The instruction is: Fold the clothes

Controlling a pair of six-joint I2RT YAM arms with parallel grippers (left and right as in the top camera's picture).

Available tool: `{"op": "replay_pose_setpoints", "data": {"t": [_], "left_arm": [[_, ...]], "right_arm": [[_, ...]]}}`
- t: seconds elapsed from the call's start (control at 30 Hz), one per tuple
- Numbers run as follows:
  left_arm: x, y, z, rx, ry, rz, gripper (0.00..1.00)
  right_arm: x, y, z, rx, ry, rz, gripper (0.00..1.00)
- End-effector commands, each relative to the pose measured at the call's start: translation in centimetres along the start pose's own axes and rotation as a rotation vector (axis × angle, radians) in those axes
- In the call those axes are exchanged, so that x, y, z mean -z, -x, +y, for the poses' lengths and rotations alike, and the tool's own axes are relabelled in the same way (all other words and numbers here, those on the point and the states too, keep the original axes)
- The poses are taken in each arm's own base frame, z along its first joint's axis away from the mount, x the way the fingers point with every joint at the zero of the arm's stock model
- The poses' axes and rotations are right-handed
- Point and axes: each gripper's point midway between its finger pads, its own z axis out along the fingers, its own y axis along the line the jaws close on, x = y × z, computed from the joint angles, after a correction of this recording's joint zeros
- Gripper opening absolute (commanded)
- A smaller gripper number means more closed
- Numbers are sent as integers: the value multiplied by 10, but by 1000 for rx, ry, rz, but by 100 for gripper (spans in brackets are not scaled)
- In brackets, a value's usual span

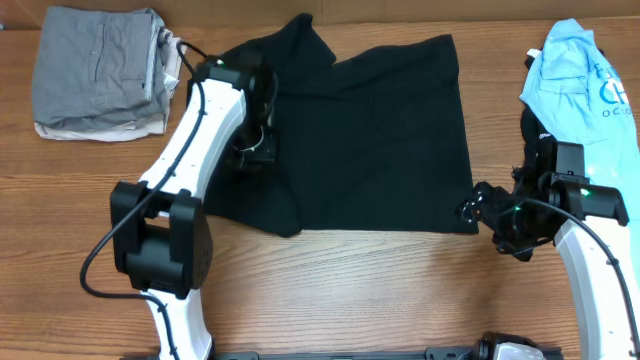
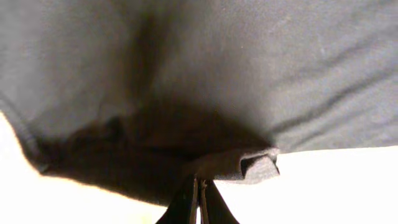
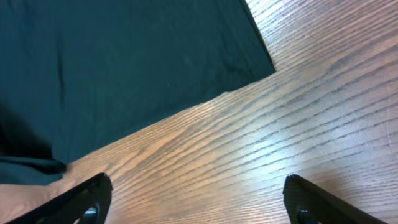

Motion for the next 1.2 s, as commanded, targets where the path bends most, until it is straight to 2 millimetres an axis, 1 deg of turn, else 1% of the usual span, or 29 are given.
{"op": "replay_pose_setpoints", "data": {"t": [0.0, 0.1, 0.23, 0.3, 0.37, 0.47, 0.57, 0.77, 0.9, 0.97, 1.0, 1.03, 1.1, 1.13, 1.17], "left_arm": [[28, 0, 8, 41, 37, -80, 4], [48, -1, 15, 76, 62, -148, 3], [77, 1, 22, 108, 83, -268, 4], [89, 3, 23, 110, 82, -318, 4], [96, 3, 23, 111, 76, -345, 4], [99, 2, 25, 114, 87, -357, 4], [101, 6, 25, 123, 84, -376, 4], [102, 8, 25, 130, 84, -388, 4], [103, 9, 28, 133, 98, -395, 4], [103, 9, 28, 134, 102, -397, 4], [104, 10, 29, 135, 107, -401, 4], [105, 11, 30, 138, 112, -406, 4], [107, 12, 32, 147, 121, -419, 4], [108, 14, 32, 148, 119, -428, 4], [110, 14, 33, 151, 116, -437, 4]], "right_arm": [[-11, -8, -7, -29, -16, 25, 88], [-26, -13, -14, -62, -19, 34, 87], [-46, -11, -20, -98, -8, 12, 84], [-53, -7, -21, -94, 5, -13, 79], [-60, -3, -22, -97, 12, -39, 75], [-71, 3, -34, -142, -31, -77, 71], [-81, 9, -44, -166, -74, -91, 71], [-106, 16, -48, -185, -91, -55, 70], [-122, 16, -52, -211, -98, -24, 66], [-127, 16, -49, -211, -77, -9, 56], [-128, 17, -47, -211, -66, -7, 49], [-128, 17, -46, -210, -61, -8, 40], [-127, 19, -44, -209, -58, -8, 26], [-126, 18, -44, -211, -60, -4, 14], [-124, 18, -44, -213, -64, 2, 5]]}}
